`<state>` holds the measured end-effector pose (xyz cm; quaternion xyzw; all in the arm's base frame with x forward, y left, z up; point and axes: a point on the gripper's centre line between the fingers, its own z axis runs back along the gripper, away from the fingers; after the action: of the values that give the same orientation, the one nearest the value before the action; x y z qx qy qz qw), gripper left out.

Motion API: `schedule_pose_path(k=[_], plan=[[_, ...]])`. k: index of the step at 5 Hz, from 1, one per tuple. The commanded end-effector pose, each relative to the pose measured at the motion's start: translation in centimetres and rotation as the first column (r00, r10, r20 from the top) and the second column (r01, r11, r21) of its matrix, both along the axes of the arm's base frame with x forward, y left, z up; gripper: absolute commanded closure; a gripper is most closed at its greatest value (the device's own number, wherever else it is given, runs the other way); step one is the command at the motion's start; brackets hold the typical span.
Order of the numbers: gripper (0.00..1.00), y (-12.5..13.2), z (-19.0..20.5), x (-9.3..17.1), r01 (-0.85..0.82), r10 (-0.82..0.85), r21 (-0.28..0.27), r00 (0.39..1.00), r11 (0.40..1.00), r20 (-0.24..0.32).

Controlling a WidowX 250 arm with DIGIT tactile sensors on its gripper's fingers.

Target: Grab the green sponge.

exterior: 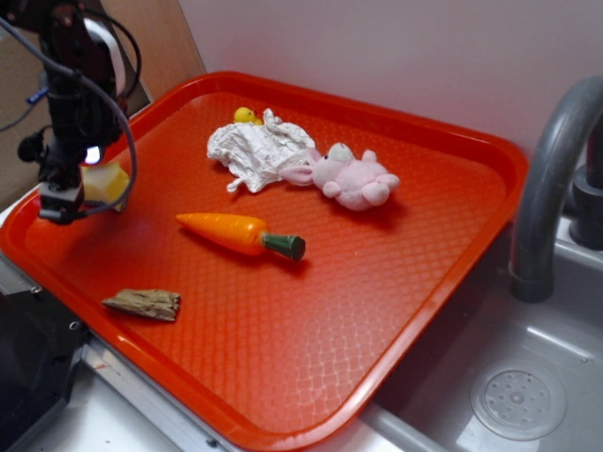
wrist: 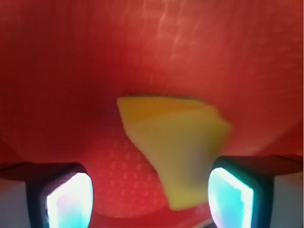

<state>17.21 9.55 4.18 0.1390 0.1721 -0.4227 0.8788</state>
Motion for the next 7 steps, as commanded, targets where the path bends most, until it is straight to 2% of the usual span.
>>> schedule_pose_path(k=[1,2,3,4,5,6,7], plan=[[0.00,1.7,-2.0,1.4,-0.043,0.042,0.029,0.999,0.999,0.027],[1.00,2.1,-2.5,1.4,-0.087,0.086,0.011,0.994,0.996,0.066],[1.00,2.0,-1.6,1.4,-0.139,0.136,0.019,0.983,0.990,0.123],[1.00,1.1,0.8,1.2,-0.326,0.339,-0.092,0.907,0.941,0.250],[1.00,-3.7,5.0,3.0,-0.509,0.561,-0.236,0.738,0.828,0.375],[1.00,-8.1,8.2,4.5,-0.692,0.727,-0.256,0.566,0.675,0.388],[1.00,-12.1,10.9,5.8,-0.828,0.853,-0.256,0.415,0.498,0.317]])
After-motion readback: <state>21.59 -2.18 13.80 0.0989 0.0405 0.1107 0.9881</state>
